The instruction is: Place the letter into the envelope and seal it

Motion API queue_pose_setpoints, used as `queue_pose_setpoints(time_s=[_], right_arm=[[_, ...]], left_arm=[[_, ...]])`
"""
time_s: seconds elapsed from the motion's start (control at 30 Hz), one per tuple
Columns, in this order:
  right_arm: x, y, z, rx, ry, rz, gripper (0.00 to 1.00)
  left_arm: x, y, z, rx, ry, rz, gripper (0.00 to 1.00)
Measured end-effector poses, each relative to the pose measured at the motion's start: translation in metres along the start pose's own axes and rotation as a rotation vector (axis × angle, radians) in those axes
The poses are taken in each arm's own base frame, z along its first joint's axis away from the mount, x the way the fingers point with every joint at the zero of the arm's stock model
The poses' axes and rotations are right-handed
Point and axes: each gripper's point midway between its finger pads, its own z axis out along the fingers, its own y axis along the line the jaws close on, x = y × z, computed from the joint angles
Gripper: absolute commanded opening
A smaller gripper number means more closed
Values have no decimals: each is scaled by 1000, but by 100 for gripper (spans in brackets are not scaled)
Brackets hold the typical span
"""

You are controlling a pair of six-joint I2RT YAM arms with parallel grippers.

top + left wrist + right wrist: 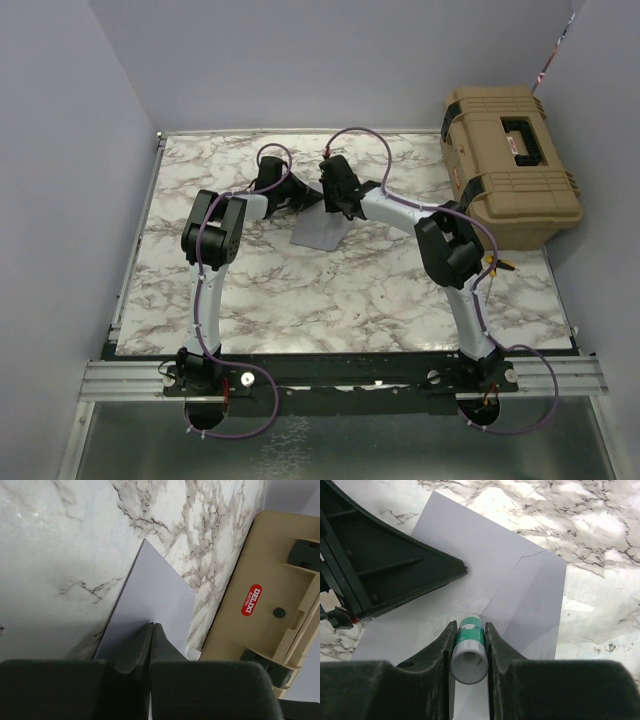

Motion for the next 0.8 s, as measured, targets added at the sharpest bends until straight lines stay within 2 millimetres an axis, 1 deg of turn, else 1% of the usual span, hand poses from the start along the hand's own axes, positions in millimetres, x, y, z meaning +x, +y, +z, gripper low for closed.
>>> queue_pose_setpoints(time_s=[0.07, 0.13, 0.23, 0.3, 0.4, 0.43, 0.5, 0.53, 0.6, 0.67, 0.73, 0.8], right_arm=[[-1, -2, -2, -15, 7, 7, 0], [-4, -1, -8, -49, 12, 21, 0], [-13, -7, -29, -125, 18, 80, 0], [-25, -19, -49, -167, 6, 145, 0], [-43, -42, -80, -195, -28, 231, 0], [-47, -51, -88, -191, -39, 261, 0], [-47, -60, -100, -189, -46, 307, 0], [-43, -60, -105, -190, -39, 327, 0], [-28, -60, -108, -188, -5, 363, 1], [-5, -61, -105, -171, 53, 403, 1], [18, -63, -104, -150, 123, 447, 2], [37, -67, -102, -128, 173, 492, 2]], left_arm=[[0, -1, 0, 0, 4, 9, 0], [0, -1, 0, -1, 9, 25, 0], [-1, -2, -1, 4, 20, 52, 1], [0, -2, -2, 9, 27, 68, 9], [1, -7, -3, 20, 44, 103, 24], [1, -8, -3, 24, 48, 114, 29], [2, -13, -4, 31, 60, 138, 37], [2, -15, -6, 32, 64, 148, 40], [4, -19, -10, 34, 73, 172, 44], [6, -22, -15, 30, 79, 184, 49], [9, -25, -24, 25, 83, 201, 53], [14, -27, -34, 20, 86, 213, 55]])
